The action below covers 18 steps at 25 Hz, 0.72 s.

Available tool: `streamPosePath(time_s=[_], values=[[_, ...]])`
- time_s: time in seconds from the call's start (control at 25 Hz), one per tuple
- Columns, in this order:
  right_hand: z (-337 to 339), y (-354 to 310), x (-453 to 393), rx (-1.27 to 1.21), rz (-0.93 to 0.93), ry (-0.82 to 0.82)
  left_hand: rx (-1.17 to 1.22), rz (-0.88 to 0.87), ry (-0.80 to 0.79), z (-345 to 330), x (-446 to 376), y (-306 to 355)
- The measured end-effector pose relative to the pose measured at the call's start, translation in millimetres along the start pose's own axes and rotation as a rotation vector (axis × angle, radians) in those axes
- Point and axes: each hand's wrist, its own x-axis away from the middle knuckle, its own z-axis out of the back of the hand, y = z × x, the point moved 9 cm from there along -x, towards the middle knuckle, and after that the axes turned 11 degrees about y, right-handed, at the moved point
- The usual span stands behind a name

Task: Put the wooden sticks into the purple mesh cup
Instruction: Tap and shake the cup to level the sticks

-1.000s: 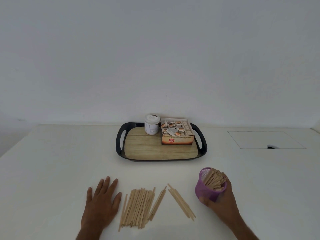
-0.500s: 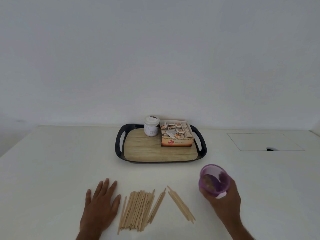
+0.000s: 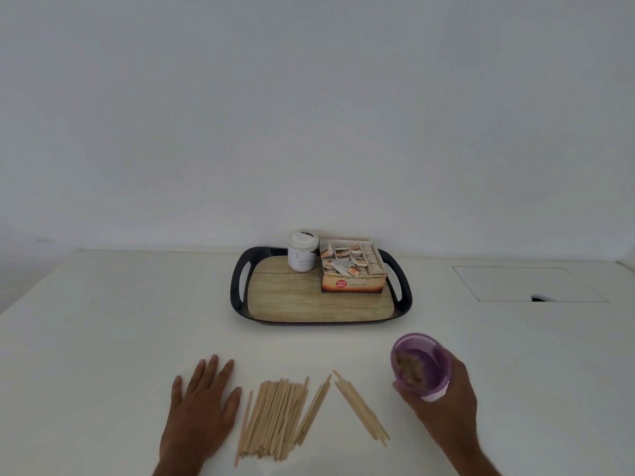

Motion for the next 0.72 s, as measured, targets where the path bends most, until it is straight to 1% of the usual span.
streamPosePath(time_s=[0.08,0.12,0.2,0.24,0.32,0.36,0.44,0.56,0.72], values=[[9.9,3.0,-1.9,-0.058,-0.070,0.097,-0.005,-0.004,0.004,-0.3,0.2,1.0],[8.5,-0.8,-1.5,-0.079,-0.061,0.072,-0.002,-0.002,0.007,-0.3,1.0,0.7],[-1.0,-7.2,3.4,-0.008,0.041,-0.038,0.008,0.000,0.010,0.0,0.9,-0.5],[-0.7,-3.8,4.6,0.005,0.034,-0.039,0.003,-0.001,0.008,0.5,0.3,-0.6],[4.8,8.1,3.2,-0.001,-0.045,0.021,-0.009,-0.004,0.003,-0.2,1.1,-0.1],[5.0,11.0,4.2,0.004,-0.073,0.023,-0.005,-0.003,0.003,-0.7,1.6,-0.1],[0.6,11.3,6.1,0.027,-0.067,-0.019,0.002,0.002,0.002,-0.4,1.0,-0.6],[3.2,10.8,5.0,0.010,-0.100,0.008,0.003,-0.001,0.007,0.6,1.1,0.1],[2.1,15.2,5.2,-0.014,-0.208,0.016,-0.003,0.000,0.003,1.9,1.4,0.4]])
